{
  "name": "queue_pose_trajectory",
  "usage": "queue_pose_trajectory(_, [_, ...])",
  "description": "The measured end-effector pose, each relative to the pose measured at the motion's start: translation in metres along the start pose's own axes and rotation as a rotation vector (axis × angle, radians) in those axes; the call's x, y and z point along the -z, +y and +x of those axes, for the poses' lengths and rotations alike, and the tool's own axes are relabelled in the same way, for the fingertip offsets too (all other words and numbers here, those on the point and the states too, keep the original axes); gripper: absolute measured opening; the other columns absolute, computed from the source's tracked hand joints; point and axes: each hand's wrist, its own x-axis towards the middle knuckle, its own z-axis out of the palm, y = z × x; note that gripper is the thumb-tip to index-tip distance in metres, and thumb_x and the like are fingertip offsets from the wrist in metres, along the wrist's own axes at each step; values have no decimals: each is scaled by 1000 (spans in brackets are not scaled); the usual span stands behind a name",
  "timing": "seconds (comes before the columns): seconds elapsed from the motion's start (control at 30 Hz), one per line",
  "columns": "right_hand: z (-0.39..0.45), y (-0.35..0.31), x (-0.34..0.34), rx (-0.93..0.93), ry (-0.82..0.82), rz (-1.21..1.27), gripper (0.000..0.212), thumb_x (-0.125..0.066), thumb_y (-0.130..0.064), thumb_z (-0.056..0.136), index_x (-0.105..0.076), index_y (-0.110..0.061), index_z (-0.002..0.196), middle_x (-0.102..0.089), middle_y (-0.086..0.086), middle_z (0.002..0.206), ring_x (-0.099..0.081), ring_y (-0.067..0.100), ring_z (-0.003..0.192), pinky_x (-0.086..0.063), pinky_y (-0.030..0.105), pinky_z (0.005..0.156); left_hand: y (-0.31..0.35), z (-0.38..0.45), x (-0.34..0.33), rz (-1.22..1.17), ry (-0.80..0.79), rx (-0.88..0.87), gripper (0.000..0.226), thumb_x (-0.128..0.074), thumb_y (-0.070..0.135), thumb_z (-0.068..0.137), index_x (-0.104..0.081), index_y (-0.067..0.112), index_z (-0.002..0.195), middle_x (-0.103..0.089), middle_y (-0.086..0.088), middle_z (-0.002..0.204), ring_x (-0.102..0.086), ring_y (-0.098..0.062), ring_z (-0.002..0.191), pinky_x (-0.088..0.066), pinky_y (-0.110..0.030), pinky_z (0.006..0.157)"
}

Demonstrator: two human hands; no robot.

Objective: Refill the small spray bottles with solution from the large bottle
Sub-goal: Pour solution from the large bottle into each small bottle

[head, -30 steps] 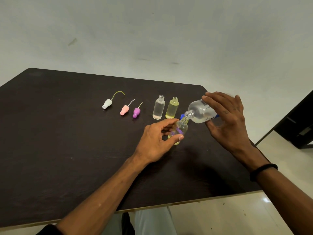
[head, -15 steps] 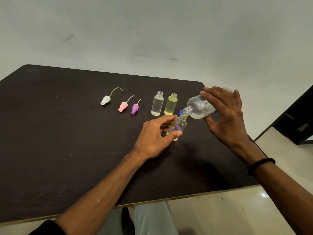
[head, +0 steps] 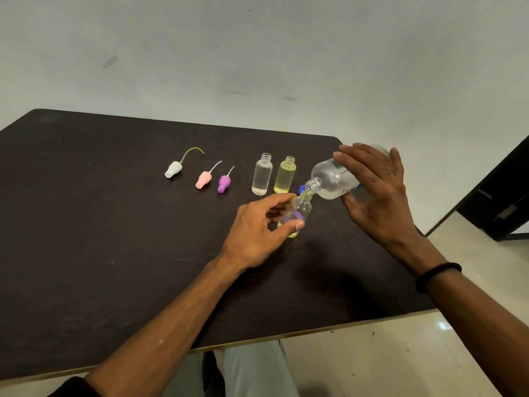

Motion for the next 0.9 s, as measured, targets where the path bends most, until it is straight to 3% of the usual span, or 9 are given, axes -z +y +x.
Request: queue_pose_trajectory(0.9, [-4,-1,-1,-8,13,-7,67,-84,2,80,-63,-12,142,-59,9,151,-50,31,145,-20,72,121,0,0,-1,10,-7,-4,52,-83,18,87,-65,19,136,-69,24,110,-67,8,108,-50,-8,91])
